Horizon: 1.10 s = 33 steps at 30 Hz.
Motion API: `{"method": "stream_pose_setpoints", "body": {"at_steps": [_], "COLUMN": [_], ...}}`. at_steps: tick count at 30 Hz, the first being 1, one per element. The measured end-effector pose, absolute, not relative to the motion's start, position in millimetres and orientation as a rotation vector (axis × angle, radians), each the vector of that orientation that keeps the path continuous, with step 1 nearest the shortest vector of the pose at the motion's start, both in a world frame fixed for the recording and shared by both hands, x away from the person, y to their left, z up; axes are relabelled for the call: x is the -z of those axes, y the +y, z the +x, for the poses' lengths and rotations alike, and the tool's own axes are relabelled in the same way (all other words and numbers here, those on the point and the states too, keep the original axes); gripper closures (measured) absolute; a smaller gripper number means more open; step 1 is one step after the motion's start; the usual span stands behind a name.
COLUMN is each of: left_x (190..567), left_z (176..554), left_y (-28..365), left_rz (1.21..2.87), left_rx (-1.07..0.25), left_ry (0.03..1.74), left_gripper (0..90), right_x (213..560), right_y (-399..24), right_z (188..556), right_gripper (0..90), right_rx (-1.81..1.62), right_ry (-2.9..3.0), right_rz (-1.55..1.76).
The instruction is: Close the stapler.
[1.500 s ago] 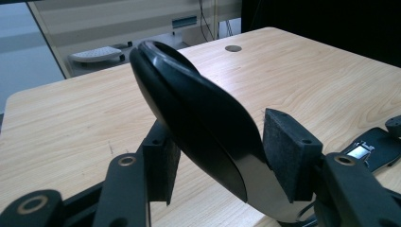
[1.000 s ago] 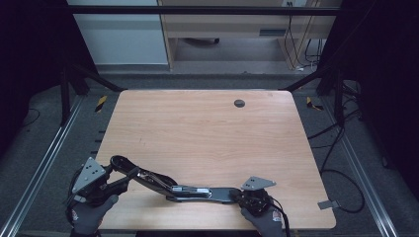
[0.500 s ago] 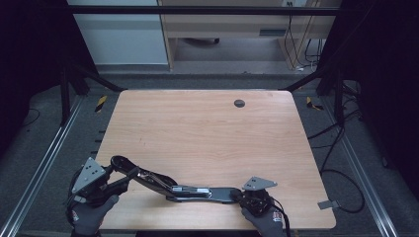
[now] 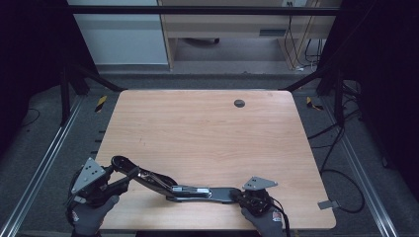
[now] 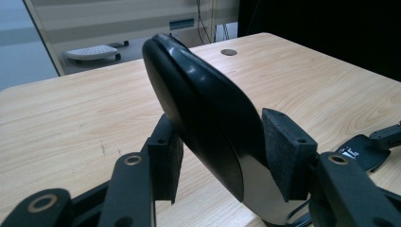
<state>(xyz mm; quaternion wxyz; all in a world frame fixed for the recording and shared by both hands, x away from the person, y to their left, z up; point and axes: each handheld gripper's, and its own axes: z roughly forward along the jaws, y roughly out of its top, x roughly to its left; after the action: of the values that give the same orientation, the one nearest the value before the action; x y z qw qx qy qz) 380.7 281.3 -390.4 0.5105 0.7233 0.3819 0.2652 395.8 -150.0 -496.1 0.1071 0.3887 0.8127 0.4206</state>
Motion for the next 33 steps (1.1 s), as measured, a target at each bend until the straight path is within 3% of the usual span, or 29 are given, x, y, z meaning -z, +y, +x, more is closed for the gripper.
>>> {"method": "stream_pose_setpoints", "body": {"at_steps": [33], "left_x": [380], "left_z": [377], "left_y": [262], "left_rz": [1.744], "left_rx": [-0.648], "left_ry": [0.89], "left_gripper": [53.6], "right_x": [497], "right_y": [-150], "right_z": [396], "right_gripper": [90.0], "right_rx": [-1.257], "right_ry": [2.39], "right_rz": [1.155]}}
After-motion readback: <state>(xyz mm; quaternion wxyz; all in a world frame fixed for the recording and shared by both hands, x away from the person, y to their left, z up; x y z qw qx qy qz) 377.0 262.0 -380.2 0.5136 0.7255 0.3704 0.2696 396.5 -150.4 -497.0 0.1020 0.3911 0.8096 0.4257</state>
